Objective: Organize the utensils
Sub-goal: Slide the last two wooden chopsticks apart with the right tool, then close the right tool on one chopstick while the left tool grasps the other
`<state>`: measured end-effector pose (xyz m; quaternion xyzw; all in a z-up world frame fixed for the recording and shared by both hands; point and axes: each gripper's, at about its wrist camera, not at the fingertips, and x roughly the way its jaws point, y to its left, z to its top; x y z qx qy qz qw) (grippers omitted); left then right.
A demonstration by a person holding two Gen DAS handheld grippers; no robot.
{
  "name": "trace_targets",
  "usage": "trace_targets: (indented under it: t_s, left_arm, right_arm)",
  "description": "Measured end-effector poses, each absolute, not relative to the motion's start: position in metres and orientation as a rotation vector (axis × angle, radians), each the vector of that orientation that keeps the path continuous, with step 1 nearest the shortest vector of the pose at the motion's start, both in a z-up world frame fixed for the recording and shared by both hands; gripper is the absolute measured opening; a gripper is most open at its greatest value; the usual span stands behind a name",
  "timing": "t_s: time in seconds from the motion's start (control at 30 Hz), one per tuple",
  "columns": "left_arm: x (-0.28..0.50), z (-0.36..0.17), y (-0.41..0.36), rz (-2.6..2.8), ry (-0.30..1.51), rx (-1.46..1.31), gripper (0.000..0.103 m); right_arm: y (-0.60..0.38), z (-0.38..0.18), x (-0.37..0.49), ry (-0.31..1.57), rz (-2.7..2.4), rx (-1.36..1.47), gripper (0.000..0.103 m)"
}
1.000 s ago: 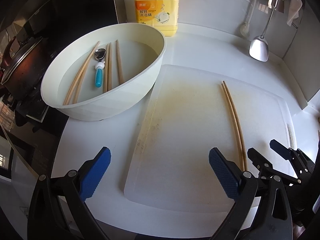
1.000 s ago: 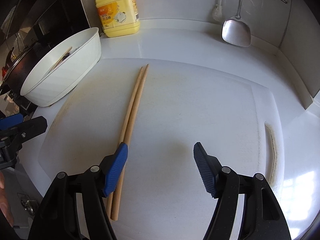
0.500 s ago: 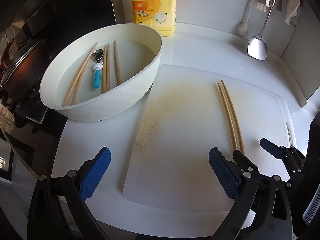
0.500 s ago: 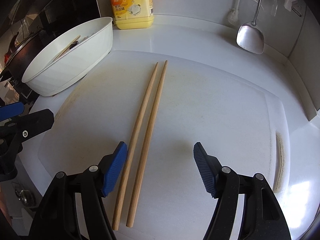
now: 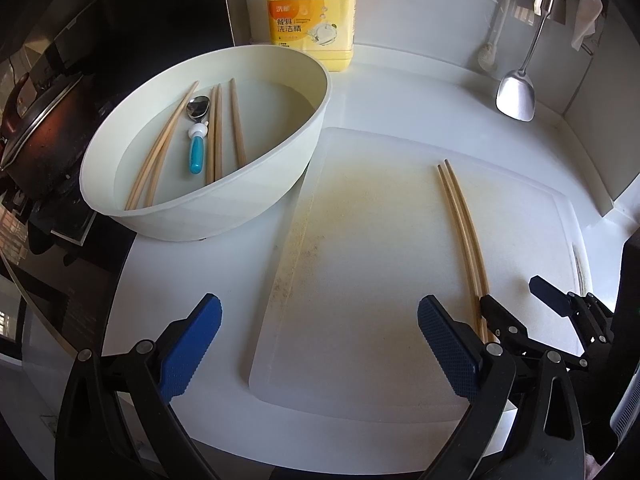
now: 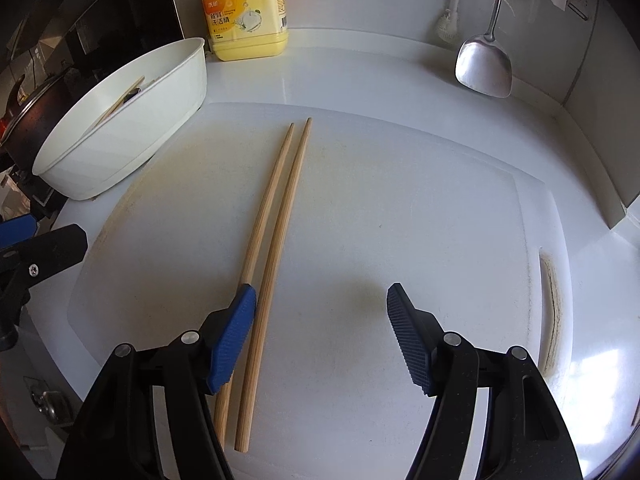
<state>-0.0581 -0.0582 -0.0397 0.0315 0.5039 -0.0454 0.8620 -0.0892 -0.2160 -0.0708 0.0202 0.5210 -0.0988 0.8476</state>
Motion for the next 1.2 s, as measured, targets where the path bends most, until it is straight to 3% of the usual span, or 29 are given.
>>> trace_targets:
  t_s: [0.17, 0.33, 0.5, 1.2]
  left_arm:
    - [-0.059, -0.041, -0.060, -0.093, 1.062, 0.066, 0.097]
    - [-0.059, -0.043, -0.063, -0.094, 1.064, 0.075, 0.097]
    - [-0.059, -0.047, -0.068, -0.100, 1.066, 0.082, 0.097]
    - [-0.038, -0.081, -0.139, -0.140, 1.092, 0.075, 0.097]
  right_arm:
    - [-0.215, -0.072, -0.089, 1.080, -0.213, 0.029, 0.062]
    - [-0.212, -0.070, -0.087, 1.043, -0.202, -0.008, 0.023]
    - [-0.223, -0.070, -0.085, 1.029, -0.197, -0.002, 0.007]
    - [-0.305, -0.064, -0.103, 1.014, -0.253, 0.056, 0.007]
